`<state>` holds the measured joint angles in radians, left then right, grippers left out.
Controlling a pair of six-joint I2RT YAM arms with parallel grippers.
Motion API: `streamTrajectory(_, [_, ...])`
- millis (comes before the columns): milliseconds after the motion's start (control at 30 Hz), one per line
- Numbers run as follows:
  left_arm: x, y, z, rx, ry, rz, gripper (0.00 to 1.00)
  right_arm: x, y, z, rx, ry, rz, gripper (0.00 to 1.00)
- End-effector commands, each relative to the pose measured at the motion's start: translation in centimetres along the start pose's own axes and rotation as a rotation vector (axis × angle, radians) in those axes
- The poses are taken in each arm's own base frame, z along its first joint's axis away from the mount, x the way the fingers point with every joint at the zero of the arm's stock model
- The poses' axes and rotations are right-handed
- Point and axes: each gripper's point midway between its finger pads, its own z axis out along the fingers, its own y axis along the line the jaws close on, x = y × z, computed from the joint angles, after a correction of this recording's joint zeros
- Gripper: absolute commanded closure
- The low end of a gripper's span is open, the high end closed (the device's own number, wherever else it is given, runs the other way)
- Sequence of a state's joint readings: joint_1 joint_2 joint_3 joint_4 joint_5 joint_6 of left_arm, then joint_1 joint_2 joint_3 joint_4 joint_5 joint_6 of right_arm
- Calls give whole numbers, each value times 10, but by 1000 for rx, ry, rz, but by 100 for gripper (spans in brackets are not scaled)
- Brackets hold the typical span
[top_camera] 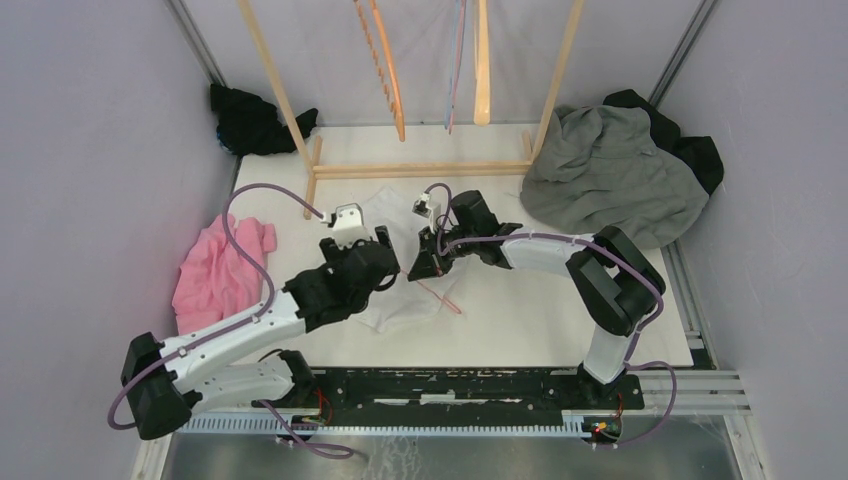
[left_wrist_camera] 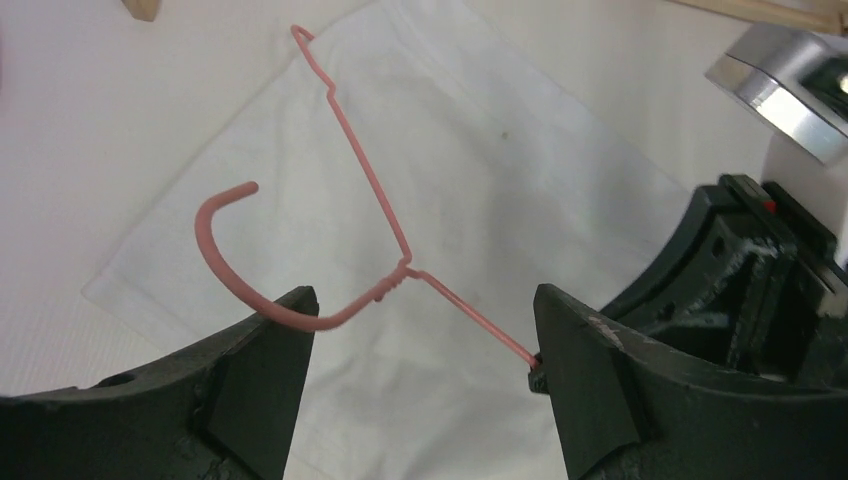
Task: Place the skirt on the hanger
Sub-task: Place the hanger at the clothesline.
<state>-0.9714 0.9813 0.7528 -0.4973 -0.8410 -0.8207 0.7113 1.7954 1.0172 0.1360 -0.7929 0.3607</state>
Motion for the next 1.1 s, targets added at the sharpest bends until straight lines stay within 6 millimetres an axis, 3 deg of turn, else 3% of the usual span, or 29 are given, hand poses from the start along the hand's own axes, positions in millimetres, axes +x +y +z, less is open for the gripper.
streamTrajectory(0, [-19,-2,17,-39,-9,-46,13,-15,12,-2,-62,-52,-58,99])
streamTrajectory(100, [-19,-3,22,-35,15,-64,13,-16,11,-3,-55,-57,-59,99])
streamTrajectory(133, [-19,-4,23,-30,22,-66,4,-15,10,-4,-54,-57,-57,99])
streamTrajectory(200, [-18,-7,24,-26,34,-62,1,-16,10,-3,-51,-60,-55,99])
streamTrajectory(333, [-17,-16,29,-9,52,-58,23,-17,8,-2,-47,-67,-55,99])
streamTrajectory(500, [-19,-28,35,8,76,-47,65,-18,5,-2,-23,-73,-59,99])
streamTrajectory(600, [-20,-31,39,3,88,-37,76,-20,4,-3,-15,-75,-63,99])
streamTrajectory(800, [-23,-36,48,5,113,-23,82,-20,-6,-7,57,-77,-81,96])
streamTrajectory(1067, [-18,-39,54,3,135,-11,83,-19,-20,-18,303,-75,-212,73])
